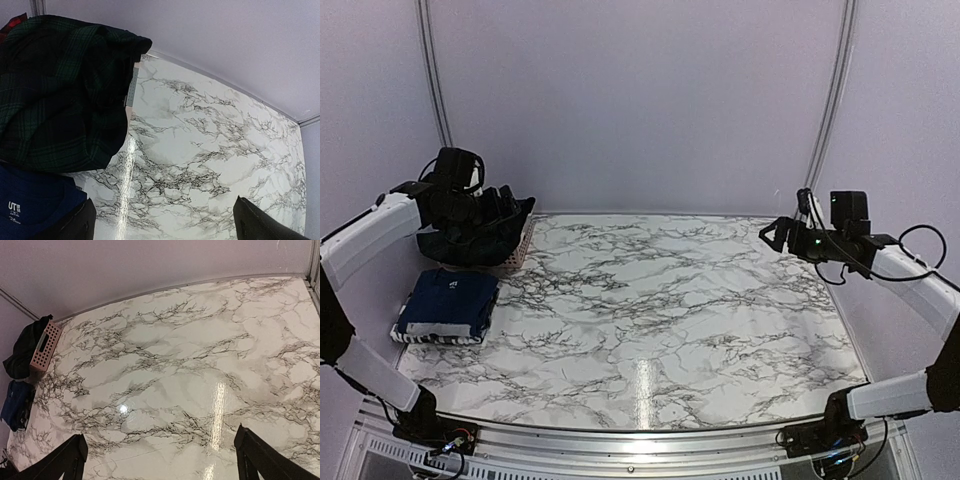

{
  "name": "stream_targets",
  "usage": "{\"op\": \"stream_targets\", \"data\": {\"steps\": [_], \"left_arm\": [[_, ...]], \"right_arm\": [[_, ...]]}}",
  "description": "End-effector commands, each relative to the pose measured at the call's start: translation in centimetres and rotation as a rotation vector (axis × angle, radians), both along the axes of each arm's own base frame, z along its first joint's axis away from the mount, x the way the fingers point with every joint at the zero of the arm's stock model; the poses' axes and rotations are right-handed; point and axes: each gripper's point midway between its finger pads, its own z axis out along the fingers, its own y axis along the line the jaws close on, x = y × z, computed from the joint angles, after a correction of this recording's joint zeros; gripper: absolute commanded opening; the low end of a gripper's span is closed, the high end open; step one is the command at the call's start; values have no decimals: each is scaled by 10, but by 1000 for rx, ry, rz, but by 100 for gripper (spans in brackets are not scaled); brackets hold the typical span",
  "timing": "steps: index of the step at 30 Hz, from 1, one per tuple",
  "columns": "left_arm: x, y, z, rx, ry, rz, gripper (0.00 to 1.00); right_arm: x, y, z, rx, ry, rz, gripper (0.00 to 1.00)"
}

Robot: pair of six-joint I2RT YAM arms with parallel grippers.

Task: Fold and stack the mixed laundry pile
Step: Pick up the crumpled skirt and place it in the bin.

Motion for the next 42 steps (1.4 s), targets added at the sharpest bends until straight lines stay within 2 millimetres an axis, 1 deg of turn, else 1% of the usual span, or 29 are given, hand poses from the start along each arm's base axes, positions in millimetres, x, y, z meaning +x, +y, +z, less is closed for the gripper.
{"op": "stream_targets", "data": {"steps": [1, 3, 5, 8, 10, 12, 14, 15, 17, 18, 21, 23, 26, 29, 34, 38, 39, 42], "left_arm": [[0, 9, -7, -9, 47, 16, 99], [8, 23, 0, -16, 39, 46, 99], [20, 42, 4, 0, 49, 91, 99], [41, 68, 9, 5, 72, 146, 99], [55, 85, 14, 0, 71, 180, 99], [69, 102, 17, 16, 67, 222, 99], [81, 133, 20, 43, 66, 295, 99], [87, 145, 19, 59, 66, 322, 99], [98, 163, 17, 80, 67, 346, 99], [105, 170, 9, 95, 79, 347, 99], [122, 186, -4, 162, 96, 351, 99], [135, 191, -11, 187, 101, 333, 99], [145, 198, -37, 244, 155, 326, 99], [148, 203, -71, 277, 224, 314, 99], [148, 194, -123, 294, 325, 258, 99], [144, 189, -149, 325, 385, 223, 98], [144, 187, -154, 322, 394, 213, 94], [144, 177, -158, 284, 397, 168, 71]], "right_arm": [[-3, -1, 11, 17, -24, -13, 99], [0, -6, 18, 15, -26, -47, 99], [6, -13, 22, 11, -10, -101, 99], [13, -22, 16, -29, 56, -154, 99], [17, -24, 11, -57, 89, -152, 98], [19, -23, 16, -77, 66, -130, 98], [18, -23, 27, -70, 23, -135, 98], [17, -22, 32, -60, -2, -131, 99], [14, -22, 41, -49, -32, -133, 98], [12, -22, 44, -47, -36, -130, 99], [10, -17, 46, -42, -19, -104, 99], [10, -14, 44, -41, 4, -83, 98], [11, -13, 39, -53, 39, -74, 99], [12, -11, 36, -41, 61, -68, 99], [12, -10, 33, -27, 79, -72, 99], [13, -10, 31, -22, 88, -73, 99], [13, -10, 31, -22, 89, -74, 99], [14, -9, 29, -22, 93, -67, 99]]}}
